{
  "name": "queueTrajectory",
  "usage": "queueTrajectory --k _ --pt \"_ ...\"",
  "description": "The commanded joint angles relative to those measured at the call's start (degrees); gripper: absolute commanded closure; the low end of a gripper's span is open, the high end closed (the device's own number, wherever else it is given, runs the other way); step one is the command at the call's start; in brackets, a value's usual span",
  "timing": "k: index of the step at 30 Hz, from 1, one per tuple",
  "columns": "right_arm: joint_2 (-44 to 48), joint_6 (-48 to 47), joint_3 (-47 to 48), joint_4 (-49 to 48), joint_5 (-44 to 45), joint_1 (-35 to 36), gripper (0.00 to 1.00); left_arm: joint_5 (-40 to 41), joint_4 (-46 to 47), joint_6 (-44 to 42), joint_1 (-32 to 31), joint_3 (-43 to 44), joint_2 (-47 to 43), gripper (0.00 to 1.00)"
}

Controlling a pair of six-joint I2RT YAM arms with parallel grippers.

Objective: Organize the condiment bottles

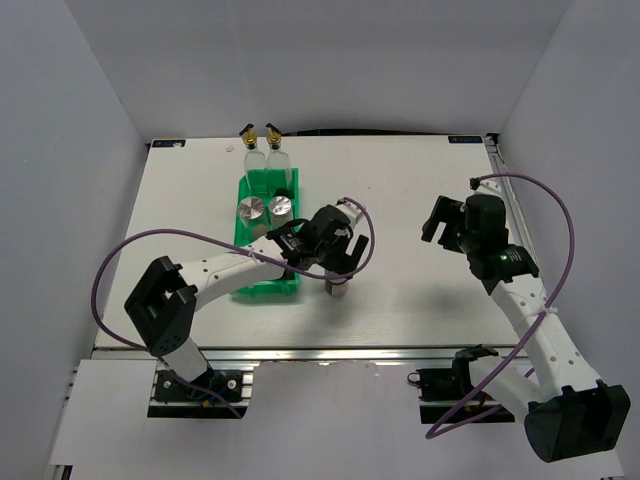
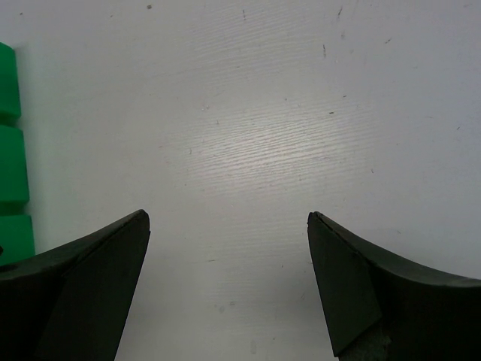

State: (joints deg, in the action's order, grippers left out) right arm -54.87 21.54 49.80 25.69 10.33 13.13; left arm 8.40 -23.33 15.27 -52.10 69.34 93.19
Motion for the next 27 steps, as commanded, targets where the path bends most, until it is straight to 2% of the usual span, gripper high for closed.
queueTrajectory --k 1,4,12,16,17,20,21,22,24,25,27 --pt "1.08 -1.15 -0.23 -1.17 -1.01 -0.38 0.11 -3.91 -0.40 -0.94 -0.73 -1.05 -1.08 0.02" --pt "1.35 -1.24 -0.41 -1.26 -0.84 -0.47 0.10 -6.73 0.57 -1.11 -1.34 -2.54 -0.81 0.02" --pt "1.70 -1.24 -0.58 -1.43 -1.01 -0.56 0.11 1.08 -1.71 -0.94 -2.75 -2.46 2.16 0.02" --pt "2.22 -1.33 -0.67 -1.52 -1.36 -0.47 0.11 3.19 -2.33 -1.20 -3.19 -0.44 4.28 0.10" --pt "2.23 -1.50 -0.67 -1.61 -1.54 -0.56 0.11 3.46 -2.59 -1.20 -3.19 0.00 4.54 0.21" --pt "2.66 -1.41 -0.76 -1.70 -1.28 -0.56 0.11 4.34 -2.95 -1.29 -3.28 1.23 5.51 0.43" --pt "2.75 -1.41 -0.76 -1.61 -1.36 -0.56 0.11 4.43 -2.95 -1.21 -3.28 1.41 5.60 0.58" --pt "2.84 -1.41 -0.85 -1.61 -1.36 -0.56 0.11 4.60 -3.03 -1.03 -3.28 1.67 5.43 0.64" --pt "3.02 -1.50 -0.85 -1.52 -1.45 -0.56 0.10 6.00 -3.12 -0.33 -3.28 2.90 5.25 0.86" --pt "3.02 -1.41 -1.02 -1.70 -1.45 -0.56 0.11 7.40 -3.30 0.11 -3.28 3.51 5.16 1.00" --pt "3.19 -1.41 -1.11 -1.96 -1.28 -0.47 0.11 8.55 -2.95 0.20 -3.28 5.27 4.03 1.00"
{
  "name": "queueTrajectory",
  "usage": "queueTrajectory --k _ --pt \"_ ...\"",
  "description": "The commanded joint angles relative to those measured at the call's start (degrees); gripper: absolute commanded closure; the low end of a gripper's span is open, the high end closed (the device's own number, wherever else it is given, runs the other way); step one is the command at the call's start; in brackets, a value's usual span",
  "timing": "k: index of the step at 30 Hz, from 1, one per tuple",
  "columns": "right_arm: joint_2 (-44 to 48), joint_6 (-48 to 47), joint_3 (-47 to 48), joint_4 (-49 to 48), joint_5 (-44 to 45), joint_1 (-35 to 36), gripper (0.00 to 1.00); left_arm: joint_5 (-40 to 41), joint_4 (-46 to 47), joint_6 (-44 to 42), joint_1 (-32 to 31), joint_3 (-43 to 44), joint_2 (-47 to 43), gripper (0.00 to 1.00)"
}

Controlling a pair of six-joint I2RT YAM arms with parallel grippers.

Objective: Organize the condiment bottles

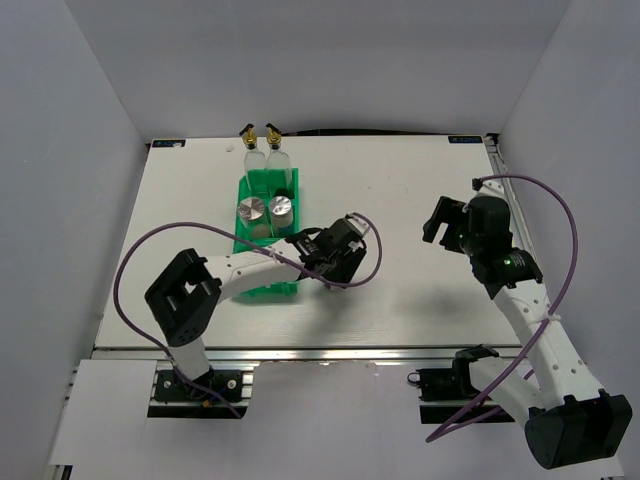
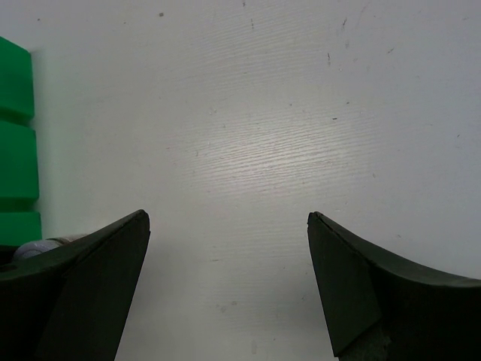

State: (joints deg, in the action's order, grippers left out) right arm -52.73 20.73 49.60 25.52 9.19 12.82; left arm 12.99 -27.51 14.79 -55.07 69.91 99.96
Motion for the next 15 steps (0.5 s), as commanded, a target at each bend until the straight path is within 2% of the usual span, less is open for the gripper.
queueTrajectory --k 1,7,9,11,12,13,15 --pt "0.96 -0.60 -1.00 -1.79 -0.23 -0.16 0.11 5.19 1.31 0.77 -0.30 5.23 -3.45 1.00" --pt "1.23 -0.61 -1.18 -1.79 0.04 -0.25 0.10 9.67 6.32 2.70 -0.30 4.45 -17.06 1.00" --pt "1.23 -0.60 -1.35 -2.05 0.12 -0.25 0.11 14.14 6.94 3.67 -0.30 3.57 -22.15 1.00" --pt "1.23 -0.69 -1.35 -1.96 0.30 -0.25 0.11 21.50 2.84 7.00 -0.22 4.00 -24.02 1.00" --pt "1.31 -0.69 -1.35 -1.96 0.48 -0.25 0.11 30.68 0.81 8.49 -0.04 4.27 -24.81 1.00" --pt "1.31 -0.69 -1.35 -1.88 0.65 -0.25 0.11 34.43 -3.56 11.81 0.40 4.53 -25.08 1.00" --pt "1.49 -0.69 -1.35 -1.87 0.65 -0.34 0.11 36.49 -6.76 14.91 4.25 3.92 -26.04 1.00"
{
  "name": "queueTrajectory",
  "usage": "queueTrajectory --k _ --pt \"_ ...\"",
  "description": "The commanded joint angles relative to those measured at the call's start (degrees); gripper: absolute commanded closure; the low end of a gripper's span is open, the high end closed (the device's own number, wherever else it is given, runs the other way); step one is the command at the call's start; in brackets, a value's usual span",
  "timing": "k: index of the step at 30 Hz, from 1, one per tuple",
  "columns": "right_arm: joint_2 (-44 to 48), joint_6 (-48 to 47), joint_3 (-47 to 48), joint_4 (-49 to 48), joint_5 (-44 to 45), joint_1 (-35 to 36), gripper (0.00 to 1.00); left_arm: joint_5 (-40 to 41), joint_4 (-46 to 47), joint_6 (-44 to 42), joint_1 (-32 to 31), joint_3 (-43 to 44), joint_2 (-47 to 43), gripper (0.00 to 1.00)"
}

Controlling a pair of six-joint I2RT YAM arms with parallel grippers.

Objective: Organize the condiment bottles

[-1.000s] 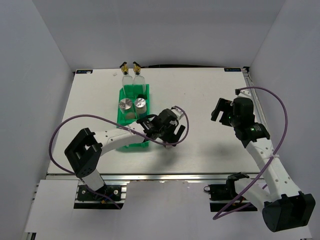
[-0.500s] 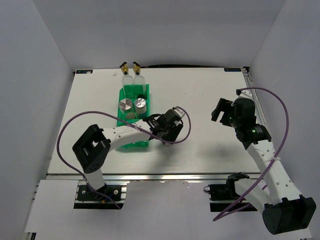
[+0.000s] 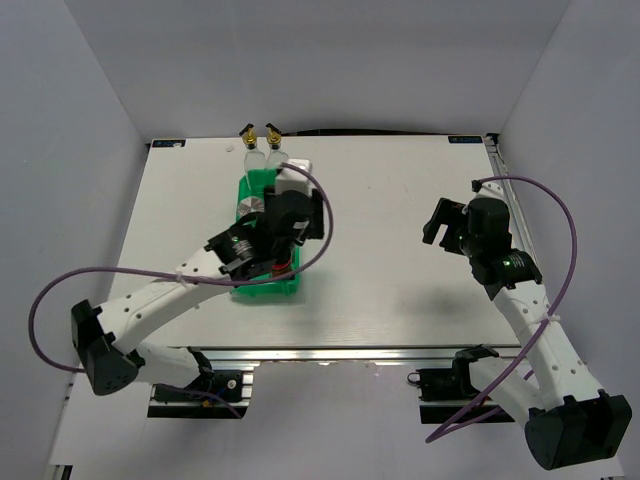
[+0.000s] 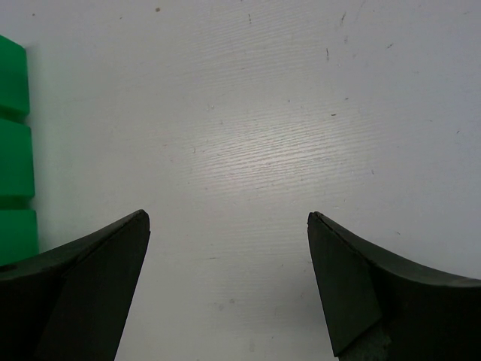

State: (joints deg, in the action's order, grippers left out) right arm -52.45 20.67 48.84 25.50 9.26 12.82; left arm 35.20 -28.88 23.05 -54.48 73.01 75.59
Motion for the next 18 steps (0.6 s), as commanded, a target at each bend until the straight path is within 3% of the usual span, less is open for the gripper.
queueTrajectory --k 1,2,5,12,18 --pt "1.21 -0.63 -0.59 -1.94 0.59 -0.25 0.11 13.41 -6.52 9.18 5.85 -0.84 -3.42 1.00" --pt "1.29 -0.63 -0.59 -2.03 0.41 -0.25 0.11 12.27 -6.54 9.90 10.23 -2.16 -4.56 1.00" --pt "1.29 -0.71 -0.68 -1.85 0.50 -0.34 0.11 14.27 -8.64 13.42 14.91 -5.85 -9.57 1.00" --pt "0.77 -0.71 -0.59 -2.03 0.68 -0.25 0.10 17.18 -13.30 16.32 17.12 -8.85 -16.09 1.00" --pt "0.59 -0.80 -0.76 -2.03 0.68 -0.34 0.10 6.64 -10.23 15.62 20.55 -12.89 -12.94 1.00"
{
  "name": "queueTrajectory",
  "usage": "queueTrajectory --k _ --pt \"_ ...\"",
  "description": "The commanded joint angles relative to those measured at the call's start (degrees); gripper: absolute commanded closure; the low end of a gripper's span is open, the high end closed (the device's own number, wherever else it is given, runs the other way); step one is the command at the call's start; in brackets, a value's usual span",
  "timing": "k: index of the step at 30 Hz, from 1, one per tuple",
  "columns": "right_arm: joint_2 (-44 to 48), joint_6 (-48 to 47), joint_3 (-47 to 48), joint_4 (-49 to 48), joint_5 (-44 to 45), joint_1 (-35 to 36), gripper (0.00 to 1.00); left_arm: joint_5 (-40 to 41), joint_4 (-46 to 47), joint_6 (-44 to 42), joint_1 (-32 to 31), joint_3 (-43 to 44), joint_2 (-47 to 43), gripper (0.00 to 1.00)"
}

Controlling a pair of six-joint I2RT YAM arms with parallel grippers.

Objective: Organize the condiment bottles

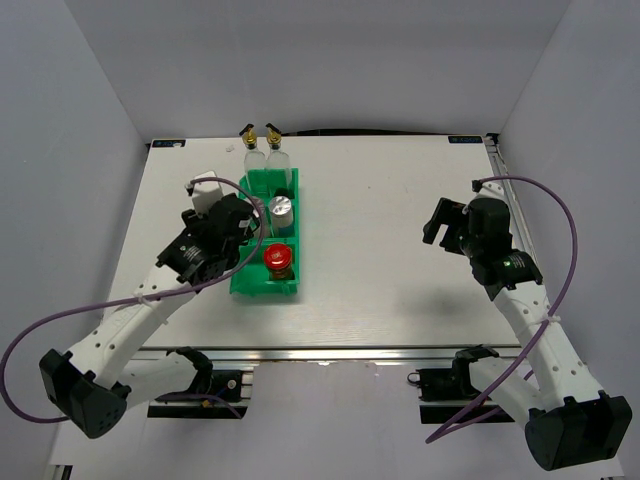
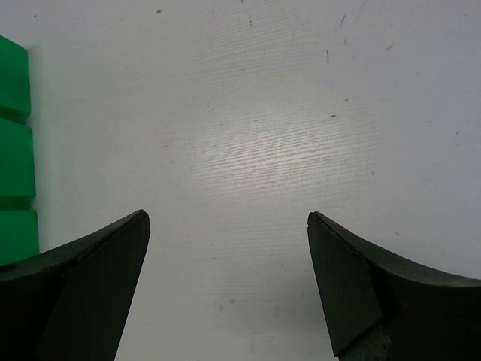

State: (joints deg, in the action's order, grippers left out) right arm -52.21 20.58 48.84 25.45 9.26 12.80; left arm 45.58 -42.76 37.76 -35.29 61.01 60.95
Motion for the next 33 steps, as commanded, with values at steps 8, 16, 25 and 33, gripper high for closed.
queueTrajectory --k 8,16,25,33 --pt "0.26 -0.71 -1.03 -2.25 0.50 -0.32 0.11 -10.95 3.83 0.91 3.65 -5.02 3.13 1.00" --pt "-0.44 -0.63 -1.20 -2.25 0.41 -0.32 0.11 -15.53 4.89 1.27 3.82 -8.54 3.82 1.00" --pt "-1.14 -0.72 -1.29 -2.43 -0.38 -0.32 0.10 -17.19 7.08 0.74 4.26 -9.95 6.55 0.83" --pt "-1.94 -1.07 -1.03 -2.42 -1.52 -0.23 0.10 -18.42 7.78 0.56 5.32 -10.12 8.66 0.62"
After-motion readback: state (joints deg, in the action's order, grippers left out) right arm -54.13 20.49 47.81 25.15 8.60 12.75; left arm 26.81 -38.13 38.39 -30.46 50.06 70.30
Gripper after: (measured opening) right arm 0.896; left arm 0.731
